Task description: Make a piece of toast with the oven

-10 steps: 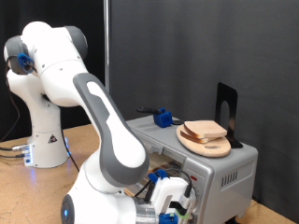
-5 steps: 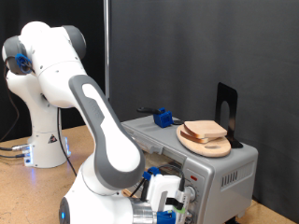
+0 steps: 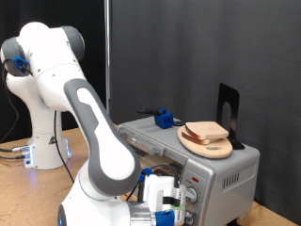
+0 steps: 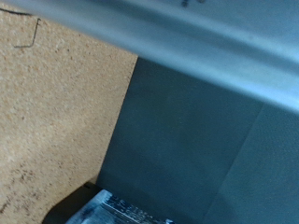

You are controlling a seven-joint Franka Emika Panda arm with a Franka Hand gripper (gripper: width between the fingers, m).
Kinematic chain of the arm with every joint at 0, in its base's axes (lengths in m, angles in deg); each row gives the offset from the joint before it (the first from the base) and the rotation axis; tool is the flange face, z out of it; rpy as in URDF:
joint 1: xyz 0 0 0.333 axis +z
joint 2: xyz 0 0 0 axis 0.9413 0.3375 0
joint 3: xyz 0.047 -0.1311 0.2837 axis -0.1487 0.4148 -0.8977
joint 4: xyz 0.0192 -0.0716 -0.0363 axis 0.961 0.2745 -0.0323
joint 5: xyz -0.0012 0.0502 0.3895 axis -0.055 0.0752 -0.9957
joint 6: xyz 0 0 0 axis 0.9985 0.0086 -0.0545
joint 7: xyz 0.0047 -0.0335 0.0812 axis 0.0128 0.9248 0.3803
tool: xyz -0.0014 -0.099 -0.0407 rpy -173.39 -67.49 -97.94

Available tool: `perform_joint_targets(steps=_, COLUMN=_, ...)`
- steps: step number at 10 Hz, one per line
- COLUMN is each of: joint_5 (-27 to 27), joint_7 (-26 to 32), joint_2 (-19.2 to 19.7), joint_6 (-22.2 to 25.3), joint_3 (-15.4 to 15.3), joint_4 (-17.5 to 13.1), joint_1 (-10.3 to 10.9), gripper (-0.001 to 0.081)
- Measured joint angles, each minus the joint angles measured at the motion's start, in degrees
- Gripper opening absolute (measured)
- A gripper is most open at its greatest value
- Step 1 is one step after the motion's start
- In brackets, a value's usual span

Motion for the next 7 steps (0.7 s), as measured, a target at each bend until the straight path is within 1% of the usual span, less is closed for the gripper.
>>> perform_joint_targets(steps=5, joint_5=-2.84, joint_7=7.89, joint_2=1.29, joint_6=2.74, joint_3=-0.19, joint_4=-0.39, joint_1=-0.79, gripper=0.0109)
perform_joint_targets(steps=6, joint_5=-3.62, joint_7=9.31, joint_2=1.52, joint_6=2.89, joint_3=-0.19, joint_4=-0.82, joint_1=-0.92, gripper=0.0109)
perform_joint_targets(steps=7, joint_5=-4.58, joint_7=10.27, joint_2=1.57, joint_6=4.23, joint_3=-0.29, joint_4=-1.93, joint_1=-1.31, gripper=0.0107)
